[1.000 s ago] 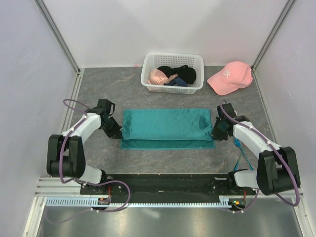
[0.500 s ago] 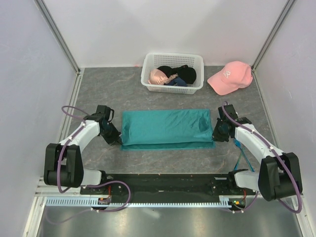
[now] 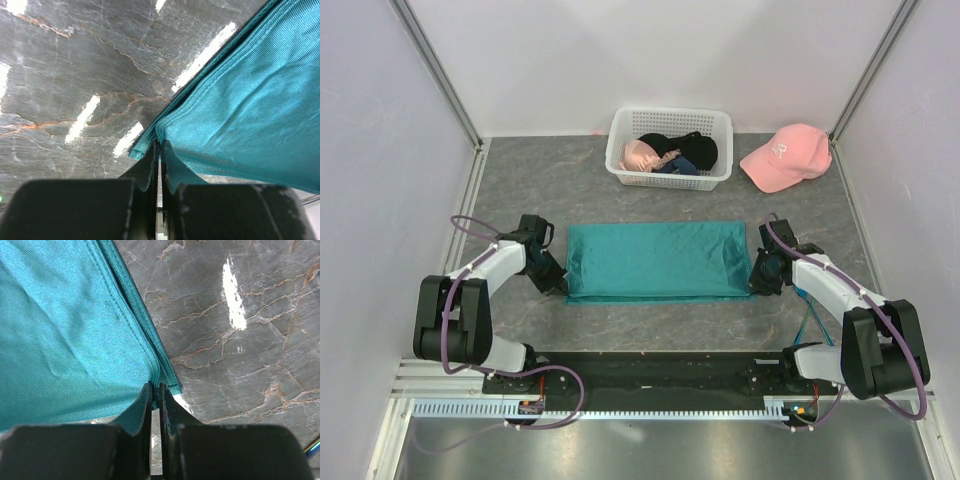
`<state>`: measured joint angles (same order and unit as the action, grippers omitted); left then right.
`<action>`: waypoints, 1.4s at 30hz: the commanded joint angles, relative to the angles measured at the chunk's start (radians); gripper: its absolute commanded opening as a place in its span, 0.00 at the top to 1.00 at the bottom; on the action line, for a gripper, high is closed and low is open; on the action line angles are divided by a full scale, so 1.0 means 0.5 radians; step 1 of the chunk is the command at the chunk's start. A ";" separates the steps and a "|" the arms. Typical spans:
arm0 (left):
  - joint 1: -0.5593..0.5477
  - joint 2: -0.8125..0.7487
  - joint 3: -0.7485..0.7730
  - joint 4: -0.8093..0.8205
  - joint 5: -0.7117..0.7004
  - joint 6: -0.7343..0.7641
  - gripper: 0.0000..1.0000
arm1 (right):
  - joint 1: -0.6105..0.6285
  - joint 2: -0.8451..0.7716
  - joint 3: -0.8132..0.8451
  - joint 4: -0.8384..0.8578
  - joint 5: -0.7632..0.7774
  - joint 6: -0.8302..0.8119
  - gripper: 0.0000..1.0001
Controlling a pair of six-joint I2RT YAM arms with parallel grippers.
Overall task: Fold the napkin into a case and place the utensils inside
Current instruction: Fold and flatten the napkin at the center of the board.
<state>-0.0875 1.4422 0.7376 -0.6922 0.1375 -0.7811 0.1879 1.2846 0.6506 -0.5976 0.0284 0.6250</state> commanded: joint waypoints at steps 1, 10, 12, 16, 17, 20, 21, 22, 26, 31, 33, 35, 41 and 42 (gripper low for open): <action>0.003 -0.068 -0.039 0.050 -0.109 -0.036 0.98 | -0.005 -0.047 -0.010 0.011 0.057 0.008 0.99; 0.003 -0.117 -0.058 0.053 -0.079 -0.046 0.98 | -0.005 -0.121 -0.019 -0.038 0.063 0.014 0.98; 0.006 -0.111 -0.061 0.047 -0.082 -0.045 0.98 | -0.005 -0.118 -0.028 -0.035 0.066 0.014 0.98; 0.003 -0.102 -0.085 0.050 -0.054 -0.049 0.98 | -0.005 -0.072 -0.062 0.011 0.081 0.014 0.98; 0.003 -0.111 -0.088 0.047 -0.048 -0.045 0.98 | -0.005 -0.063 -0.068 0.017 0.084 0.014 0.98; 0.003 -0.132 -0.092 0.047 -0.042 -0.045 0.98 | -0.008 -0.026 -0.077 0.045 0.081 0.014 0.98; 0.006 -0.145 -0.095 0.047 -0.045 -0.045 0.98 | -0.005 -0.020 -0.077 0.054 0.081 0.011 0.98; 0.003 -0.151 -0.098 0.047 -0.042 -0.045 0.98 | -0.001 -0.014 -0.074 0.060 0.102 0.008 0.98; 0.003 -0.163 -0.104 0.038 -0.011 -0.045 0.98 | -0.005 -0.004 -0.043 0.060 0.112 0.002 0.97; 0.006 -0.206 -0.131 0.022 -0.002 -0.061 0.98 | -0.005 -0.014 -0.019 0.042 0.121 -0.001 0.90; 0.006 -0.218 -0.141 0.013 0.029 -0.073 0.95 | -0.008 -0.029 0.003 0.026 0.139 -0.005 0.84; 0.006 -0.249 -0.134 -0.024 0.050 -0.088 0.74 | -0.005 -0.056 0.027 -0.020 0.136 -0.011 0.72; 0.009 -0.573 -0.040 -0.244 -0.029 -0.092 0.33 | -0.005 -0.280 0.153 -0.207 0.146 -0.014 0.46; 0.009 -0.614 -0.024 -0.257 -0.030 -0.088 0.33 | -0.008 -0.323 0.177 -0.216 0.155 -0.035 0.45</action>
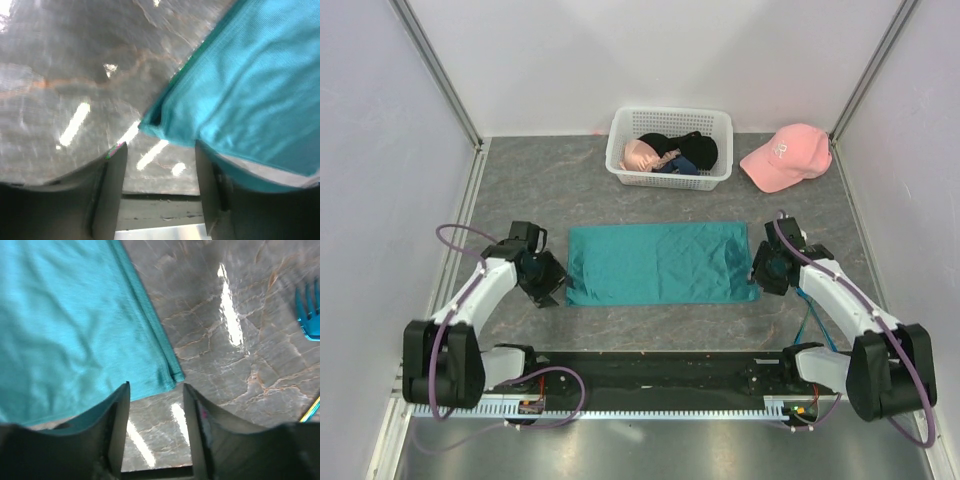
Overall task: Fold the napkin into a case and place the utensils inside
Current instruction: Fold and flatten the napkin at the center of the board, then smooth out the rectangle-folded napkin at the center of the board.
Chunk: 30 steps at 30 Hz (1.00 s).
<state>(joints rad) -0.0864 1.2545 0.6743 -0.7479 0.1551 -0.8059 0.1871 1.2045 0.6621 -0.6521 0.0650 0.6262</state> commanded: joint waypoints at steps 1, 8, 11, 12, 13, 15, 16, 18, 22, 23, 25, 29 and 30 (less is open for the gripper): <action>0.007 -0.275 0.133 -0.149 -0.053 -0.027 0.33 | -0.006 -0.172 0.164 -0.113 0.112 -0.050 0.43; 0.001 -0.153 0.112 0.179 0.309 0.019 0.83 | -0.003 -0.025 0.121 0.117 -0.182 -0.099 0.54; -0.005 -0.003 0.087 0.274 0.285 0.044 0.92 | -0.003 0.066 0.023 0.239 -0.158 -0.090 0.68; -0.005 0.037 0.087 0.272 0.267 0.062 0.93 | -0.003 0.091 0.005 0.279 -0.143 -0.096 0.71; -0.002 0.101 0.084 0.269 0.215 0.068 0.94 | -0.006 0.116 -0.011 0.292 -0.142 -0.111 0.73; -0.002 0.142 0.063 0.256 0.114 0.072 0.94 | -0.006 0.180 -0.048 0.304 -0.023 -0.129 0.78; -0.002 0.175 0.054 0.256 0.043 0.072 0.94 | -0.003 0.192 -0.057 0.310 -0.004 -0.142 0.78; -0.002 0.209 0.035 0.220 0.006 0.056 0.94 | -0.003 0.187 -0.069 0.316 0.035 -0.145 0.78; -0.002 0.280 -0.029 0.220 0.000 0.044 0.93 | 0.000 0.153 -0.027 0.292 0.045 -0.139 0.77; -0.002 0.295 -0.026 0.213 0.000 0.053 0.93 | -0.006 0.135 0.001 0.283 0.036 -0.145 0.77; -0.002 0.280 -0.023 0.207 -0.031 0.062 0.92 | -0.003 0.116 0.026 0.261 0.023 -0.154 0.76; -0.002 0.151 0.041 0.167 -0.019 0.096 0.92 | -0.003 0.113 0.127 0.255 0.051 -0.175 0.71; -0.002 0.078 0.050 0.170 -0.025 0.111 0.91 | -0.003 0.128 0.151 0.261 0.066 -0.191 0.69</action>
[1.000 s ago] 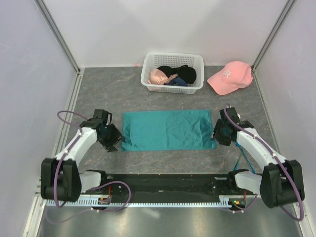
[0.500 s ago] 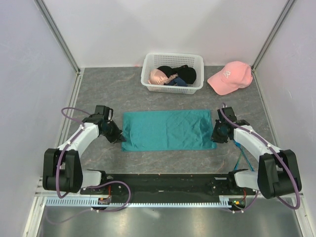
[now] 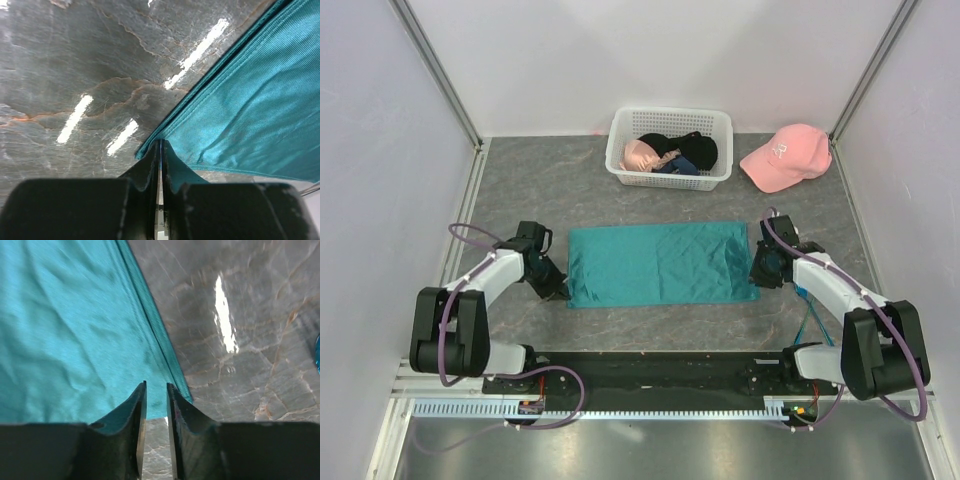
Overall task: Fold the napkin into a case and place the utensils inside
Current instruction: Smooth out the rectangle-folded napkin at the center of the board.
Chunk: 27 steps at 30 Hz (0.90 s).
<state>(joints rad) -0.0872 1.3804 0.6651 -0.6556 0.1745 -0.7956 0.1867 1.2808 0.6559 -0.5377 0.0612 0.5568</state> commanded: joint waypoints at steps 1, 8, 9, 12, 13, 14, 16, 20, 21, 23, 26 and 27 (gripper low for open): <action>-0.001 -0.208 0.078 -0.011 -0.070 0.100 0.88 | -0.002 -0.006 0.185 0.041 0.101 -0.061 0.67; -0.001 -0.080 0.246 0.402 0.378 0.220 0.89 | -0.018 0.337 0.522 0.219 0.083 -0.190 0.58; -0.001 -0.040 0.274 0.461 0.408 0.211 0.90 | -0.021 0.374 0.568 0.235 0.077 -0.193 0.58; -0.001 0.205 0.476 0.532 0.381 0.204 0.96 | -0.024 0.555 0.734 0.275 0.108 -0.187 0.69; -0.001 0.346 0.598 0.529 0.369 0.210 0.98 | -0.021 0.637 0.819 0.275 0.126 -0.190 0.73; -0.001 0.399 0.651 0.523 0.351 0.217 0.98 | -0.021 0.672 0.857 0.275 0.144 -0.187 0.76; 0.003 0.555 0.789 0.523 0.295 0.223 0.98 | -0.021 0.754 0.955 0.275 0.141 -0.181 0.81; 0.006 0.761 0.940 0.495 0.280 0.198 0.98 | -0.024 0.893 1.075 0.299 0.138 -0.169 0.88; 0.006 0.789 0.958 0.489 0.271 0.192 0.98 | -0.021 0.920 1.093 0.299 0.138 -0.172 0.89; 0.006 0.859 0.989 0.486 0.255 0.186 0.98 | -0.024 0.976 1.124 0.302 0.141 -0.169 0.89; 0.012 0.908 1.011 0.474 0.213 0.192 0.98 | -0.024 1.019 1.130 0.318 0.144 -0.162 0.89; 0.018 0.930 1.011 0.471 0.197 0.189 0.98 | -0.027 1.028 1.130 0.321 0.151 -0.165 0.89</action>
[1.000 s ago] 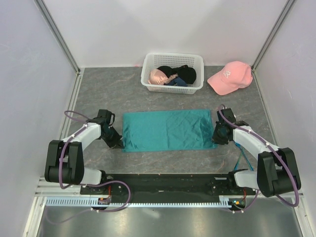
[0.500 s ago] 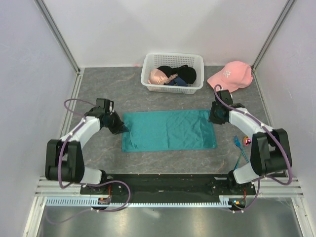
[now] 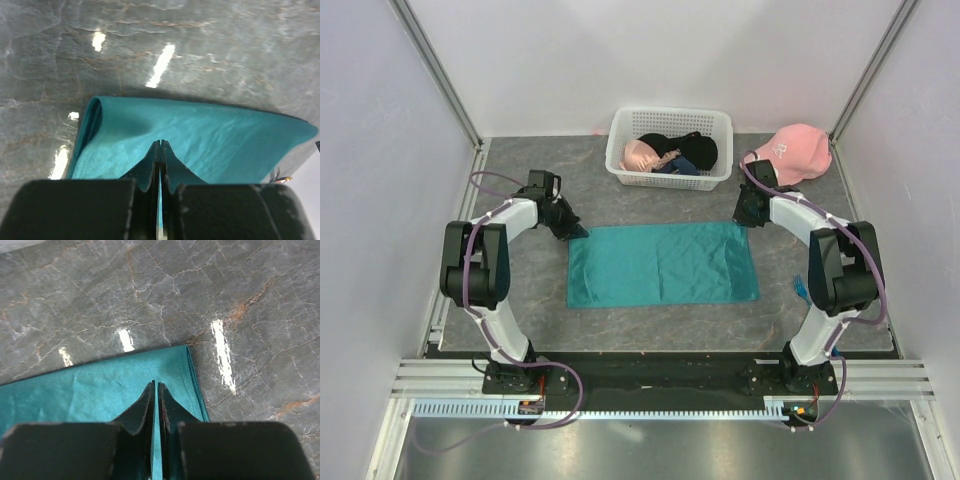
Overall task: Fold the napkin into a case and place the utensils inside
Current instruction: Smooth out the rectangle-folded napkin at the center of the board.
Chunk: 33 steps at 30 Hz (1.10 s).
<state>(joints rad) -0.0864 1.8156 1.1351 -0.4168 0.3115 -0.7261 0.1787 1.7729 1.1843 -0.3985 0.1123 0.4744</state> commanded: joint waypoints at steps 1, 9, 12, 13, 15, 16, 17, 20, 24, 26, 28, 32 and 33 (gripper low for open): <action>0.016 0.066 0.074 -0.004 -0.089 0.053 0.98 | -0.008 0.056 0.070 0.048 0.057 -0.001 0.89; 0.059 0.121 0.101 -0.019 -0.169 0.105 0.98 | -0.032 0.145 0.058 0.128 0.097 -0.047 0.90; 0.105 0.158 0.104 -0.026 -0.135 0.109 0.98 | -0.045 0.182 0.077 0.146 0.101 -0.062 0.90; 0.111 0.158 0.114 -0.026 -0.129 0.109 0.98 | -0.045 0.188 0.086 0.146 0.104 -0.071 0.90; 0.118 0.145 0.117 -0.026 -0.132 0.105 0.98 | -0.041 0.179 0.089 0.147 0.104 -0.068 0.90; 0.121 0.139 0.132 -0.026 -0.135 0.115 0.98 | -0.041 0.173 0.089 0.143 0.107 -0.068 0.90; 0.124 0.139 0.144 -0.032 -0.147 0.115 0.98 | -0.044 0.163 0.089 0.143 0.107 -0.065 0.90; 0.142 0.158 0.172 -0.059 -0.141 0.124 0.98 | -0.041 0.108 0.092 0.131 0.091 -0.059 0.89; 0.154 0.151 0.166 -0.072 -0.163 0.139 0.98 | -0.044 0.062 0.101 0.122 0.085 -0.053 0.88; 0.161 0.158 0.172 -0.075 -0.163 0.139 0.98 | -0.045 0.074 0.110 0.122 0.085 -0.047 0.88; 0.167 0.176 0.178 -0.075 -0.154 0.139 0.98 | -0.054 0.114 0.123 0.119 0.073 -0.041 0.88; 0.167 0.213 0.203 -0.084 -0.169 0.145 0.98 | -0.057 0.179 0.138 0.131 0.070 -0.034 0.88; 0.170 0.228 0.212 -0.081 -0.169 0.145 0.98 | -0.054 0.209 0.144 0.140 0.064 -0.038 0.88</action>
<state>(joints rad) -0.0097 1.8988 1.1954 -0.4507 0.2535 -0.6945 0.1585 1.8500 1.2079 -0.3531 0.1394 0.4557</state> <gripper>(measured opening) 0.025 0.121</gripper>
